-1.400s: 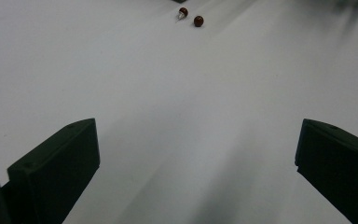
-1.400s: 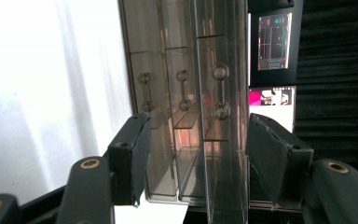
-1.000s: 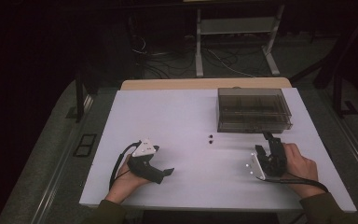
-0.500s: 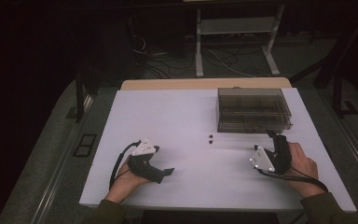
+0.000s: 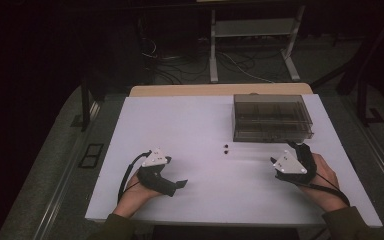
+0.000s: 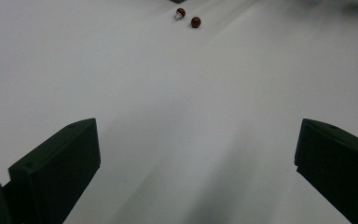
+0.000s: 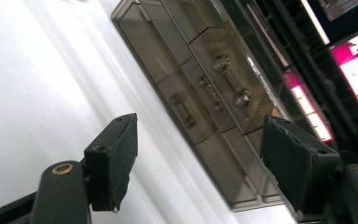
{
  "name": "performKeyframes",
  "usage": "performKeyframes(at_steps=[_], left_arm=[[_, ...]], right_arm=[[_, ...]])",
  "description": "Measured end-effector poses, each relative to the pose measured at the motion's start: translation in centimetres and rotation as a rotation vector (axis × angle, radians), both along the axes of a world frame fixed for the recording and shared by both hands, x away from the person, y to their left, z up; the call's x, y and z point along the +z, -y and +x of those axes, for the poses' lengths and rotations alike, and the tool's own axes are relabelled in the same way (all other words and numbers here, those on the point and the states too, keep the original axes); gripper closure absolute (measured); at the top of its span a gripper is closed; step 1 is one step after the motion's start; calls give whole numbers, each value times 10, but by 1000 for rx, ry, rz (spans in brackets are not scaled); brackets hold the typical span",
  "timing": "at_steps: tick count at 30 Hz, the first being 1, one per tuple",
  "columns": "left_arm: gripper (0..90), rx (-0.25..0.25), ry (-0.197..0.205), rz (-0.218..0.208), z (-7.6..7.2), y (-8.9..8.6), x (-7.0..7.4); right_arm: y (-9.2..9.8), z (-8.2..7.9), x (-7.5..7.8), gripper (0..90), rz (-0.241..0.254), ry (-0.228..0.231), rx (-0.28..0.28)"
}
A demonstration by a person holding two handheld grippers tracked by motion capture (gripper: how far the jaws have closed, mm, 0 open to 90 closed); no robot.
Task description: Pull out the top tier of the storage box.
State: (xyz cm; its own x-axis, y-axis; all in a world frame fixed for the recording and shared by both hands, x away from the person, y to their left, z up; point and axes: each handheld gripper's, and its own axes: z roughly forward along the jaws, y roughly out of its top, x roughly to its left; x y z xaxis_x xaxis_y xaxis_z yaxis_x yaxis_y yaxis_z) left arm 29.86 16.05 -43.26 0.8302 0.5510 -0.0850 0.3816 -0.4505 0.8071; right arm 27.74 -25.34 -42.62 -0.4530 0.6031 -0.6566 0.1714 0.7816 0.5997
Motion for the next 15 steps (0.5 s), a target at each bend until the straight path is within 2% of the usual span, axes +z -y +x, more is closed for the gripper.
performKeyframes(at_steps=[3,4,8,15], left_arm=[[0,9,14,-2,-1,-1,0],[0,8,20,1,-1,-1,0],[0,18,18,-8,-2,-1,0],[0,18,22,-6,-1,-1,0]], right_arm=[[2,1,1,271,27,-17,-7],[3,2,1,269,49,-30,-7],[5,3,2,269,110,-79,-2],[9,6,2,268,179,-135,0]])
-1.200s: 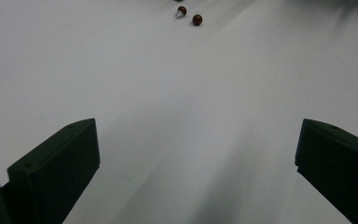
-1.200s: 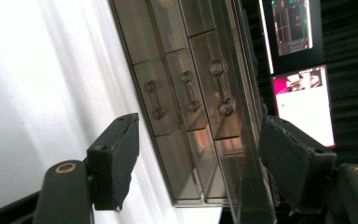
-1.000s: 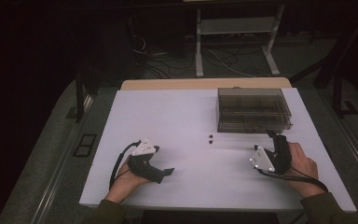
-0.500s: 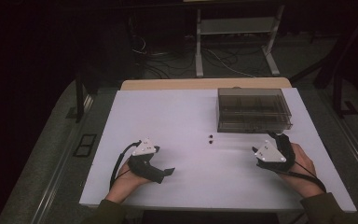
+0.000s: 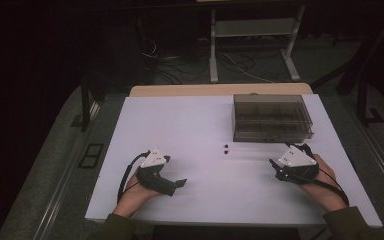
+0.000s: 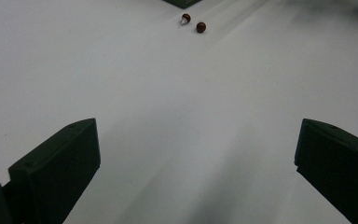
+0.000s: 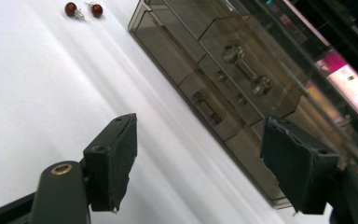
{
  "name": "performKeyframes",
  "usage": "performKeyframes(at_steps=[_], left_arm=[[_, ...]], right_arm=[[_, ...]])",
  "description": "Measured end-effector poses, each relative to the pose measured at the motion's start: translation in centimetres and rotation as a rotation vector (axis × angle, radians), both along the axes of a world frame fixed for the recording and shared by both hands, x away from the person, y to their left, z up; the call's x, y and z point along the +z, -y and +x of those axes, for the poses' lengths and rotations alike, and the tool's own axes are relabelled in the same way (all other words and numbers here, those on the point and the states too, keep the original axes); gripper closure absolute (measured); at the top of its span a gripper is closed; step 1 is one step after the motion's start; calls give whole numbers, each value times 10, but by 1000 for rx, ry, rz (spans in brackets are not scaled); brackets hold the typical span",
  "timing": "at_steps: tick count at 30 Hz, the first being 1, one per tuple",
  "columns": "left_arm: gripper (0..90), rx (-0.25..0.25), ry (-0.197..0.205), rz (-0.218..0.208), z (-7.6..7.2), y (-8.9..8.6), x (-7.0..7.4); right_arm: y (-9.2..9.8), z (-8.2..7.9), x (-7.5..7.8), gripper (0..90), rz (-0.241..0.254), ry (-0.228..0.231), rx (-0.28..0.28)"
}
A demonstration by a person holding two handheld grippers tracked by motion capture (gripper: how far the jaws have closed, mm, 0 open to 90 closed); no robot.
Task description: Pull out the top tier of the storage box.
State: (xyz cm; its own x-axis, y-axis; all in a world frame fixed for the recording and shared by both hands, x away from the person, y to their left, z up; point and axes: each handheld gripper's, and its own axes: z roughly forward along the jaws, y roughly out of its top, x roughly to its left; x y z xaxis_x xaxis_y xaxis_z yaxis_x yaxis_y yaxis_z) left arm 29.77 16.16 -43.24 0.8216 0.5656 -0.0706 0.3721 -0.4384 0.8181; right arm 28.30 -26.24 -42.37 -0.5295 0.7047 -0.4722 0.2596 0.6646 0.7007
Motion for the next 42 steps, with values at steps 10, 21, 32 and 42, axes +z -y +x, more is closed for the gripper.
performKeyframes(at_steps=[10,21,32,42], left_arm=[[0,5,2,2,0,0,0],[0,7,-1,-1,1,1,0],[0,12,-7,7,1,0,-1],[0,12,-7,5,1,0,-1]], right_arm=[[4,3,2,266,92,-72,1],[8,8,1,266,174,-156,24],[17,12,2,269,286,-231,30],[26,15,5,489,374,-308,33]])
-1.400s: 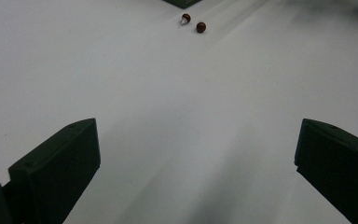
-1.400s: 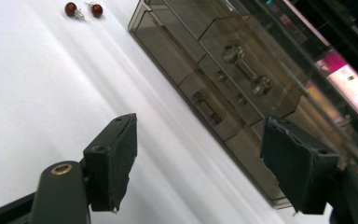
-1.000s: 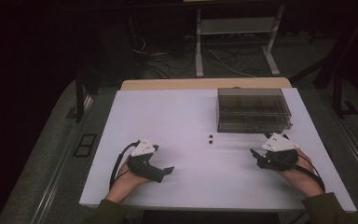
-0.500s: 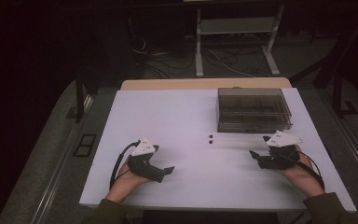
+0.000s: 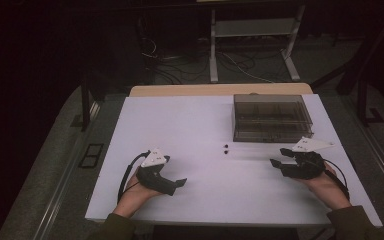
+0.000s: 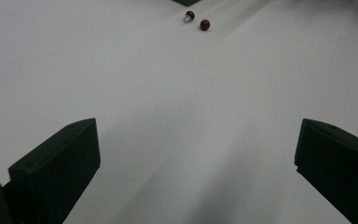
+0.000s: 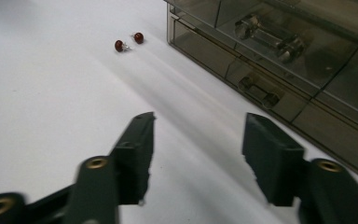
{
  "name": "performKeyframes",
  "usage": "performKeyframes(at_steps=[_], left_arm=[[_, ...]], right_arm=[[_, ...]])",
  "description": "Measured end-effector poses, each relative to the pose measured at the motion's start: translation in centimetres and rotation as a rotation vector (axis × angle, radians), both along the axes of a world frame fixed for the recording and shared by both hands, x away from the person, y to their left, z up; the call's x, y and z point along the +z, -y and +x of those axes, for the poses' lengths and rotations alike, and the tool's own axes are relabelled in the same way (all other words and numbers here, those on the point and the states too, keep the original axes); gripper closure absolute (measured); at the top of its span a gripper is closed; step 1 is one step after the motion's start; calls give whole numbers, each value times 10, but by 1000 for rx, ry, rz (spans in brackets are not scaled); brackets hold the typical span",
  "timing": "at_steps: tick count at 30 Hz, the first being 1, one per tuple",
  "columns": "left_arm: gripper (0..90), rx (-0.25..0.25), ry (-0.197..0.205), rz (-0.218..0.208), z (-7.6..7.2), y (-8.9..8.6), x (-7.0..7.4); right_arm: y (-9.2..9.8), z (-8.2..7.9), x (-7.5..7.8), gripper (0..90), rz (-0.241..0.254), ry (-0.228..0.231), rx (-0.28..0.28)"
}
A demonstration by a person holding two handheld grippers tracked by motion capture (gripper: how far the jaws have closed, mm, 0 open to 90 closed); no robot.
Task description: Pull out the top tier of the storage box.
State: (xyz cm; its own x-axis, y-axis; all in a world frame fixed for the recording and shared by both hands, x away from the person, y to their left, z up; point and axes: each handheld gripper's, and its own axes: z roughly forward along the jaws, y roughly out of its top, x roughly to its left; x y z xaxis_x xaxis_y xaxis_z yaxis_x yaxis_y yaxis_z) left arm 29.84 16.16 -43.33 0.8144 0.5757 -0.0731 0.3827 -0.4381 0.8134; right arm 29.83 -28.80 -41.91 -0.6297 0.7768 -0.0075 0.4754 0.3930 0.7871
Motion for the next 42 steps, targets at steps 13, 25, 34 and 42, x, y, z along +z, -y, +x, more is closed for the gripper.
performKeyframes(at_steps=[13,25,34,42], left_arm=[[0,-1,0,-7,0,-1,0],[0,-1,-2,-6,0,0,0],[0,1,-1,-7,0,0,0],[0,-1,-4,-7,0,0,0]], right_arm=[[8,9,3,889,21,-115,33],[15,23,27,889,72,-128,44],[19,37,44,889,98,-111,29],[23,52,54,889,95,-100,7]])
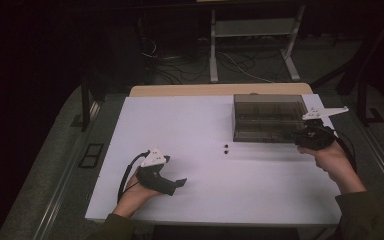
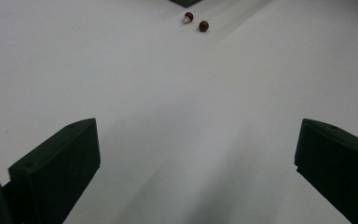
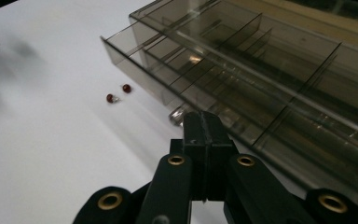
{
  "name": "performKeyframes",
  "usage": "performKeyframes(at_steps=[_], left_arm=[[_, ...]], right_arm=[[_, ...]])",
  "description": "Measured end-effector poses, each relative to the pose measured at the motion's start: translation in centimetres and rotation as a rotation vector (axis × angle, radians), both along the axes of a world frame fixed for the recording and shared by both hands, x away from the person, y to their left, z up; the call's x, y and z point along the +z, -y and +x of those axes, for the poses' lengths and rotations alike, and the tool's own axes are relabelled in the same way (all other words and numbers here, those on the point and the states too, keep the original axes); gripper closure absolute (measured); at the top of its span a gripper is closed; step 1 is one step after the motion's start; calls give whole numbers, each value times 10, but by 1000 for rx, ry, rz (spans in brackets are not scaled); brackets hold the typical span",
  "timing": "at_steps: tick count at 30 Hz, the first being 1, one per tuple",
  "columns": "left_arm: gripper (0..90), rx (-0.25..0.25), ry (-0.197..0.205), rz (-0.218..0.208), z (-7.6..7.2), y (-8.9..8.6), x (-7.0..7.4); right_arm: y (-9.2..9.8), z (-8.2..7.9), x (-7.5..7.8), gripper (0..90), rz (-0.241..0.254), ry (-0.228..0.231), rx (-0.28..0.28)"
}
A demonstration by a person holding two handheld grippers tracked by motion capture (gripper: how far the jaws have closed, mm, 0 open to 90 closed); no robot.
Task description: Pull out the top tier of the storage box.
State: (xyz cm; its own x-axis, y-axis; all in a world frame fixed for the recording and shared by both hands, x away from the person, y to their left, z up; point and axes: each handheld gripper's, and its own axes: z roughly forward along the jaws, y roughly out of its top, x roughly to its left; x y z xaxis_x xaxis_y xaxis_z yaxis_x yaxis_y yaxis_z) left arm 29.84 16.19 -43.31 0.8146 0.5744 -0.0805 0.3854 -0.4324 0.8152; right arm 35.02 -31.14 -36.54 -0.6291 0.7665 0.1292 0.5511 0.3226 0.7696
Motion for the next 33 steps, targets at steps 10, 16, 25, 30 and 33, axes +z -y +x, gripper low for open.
performKeyframes(at_steps=[10,16,25,30,33], left_arm=[[0,0,-3,0,0,0,0],[0,-1,-3,1,0,0,0],[0,-3,-4,2,0,0,0],[0,-3,-4,2,0,0,-1],[0,-3,-4,1,0,0,-1]], right_arm=[[1,21,4,889,-7,-5,-21],[2,30,0,889,-13,-17,-30],[5,33,-7,889,-39,-33,-56],[6,33,-7,889,-40,-33,-55],[5,32,-8,889,-40,-32,-50]])
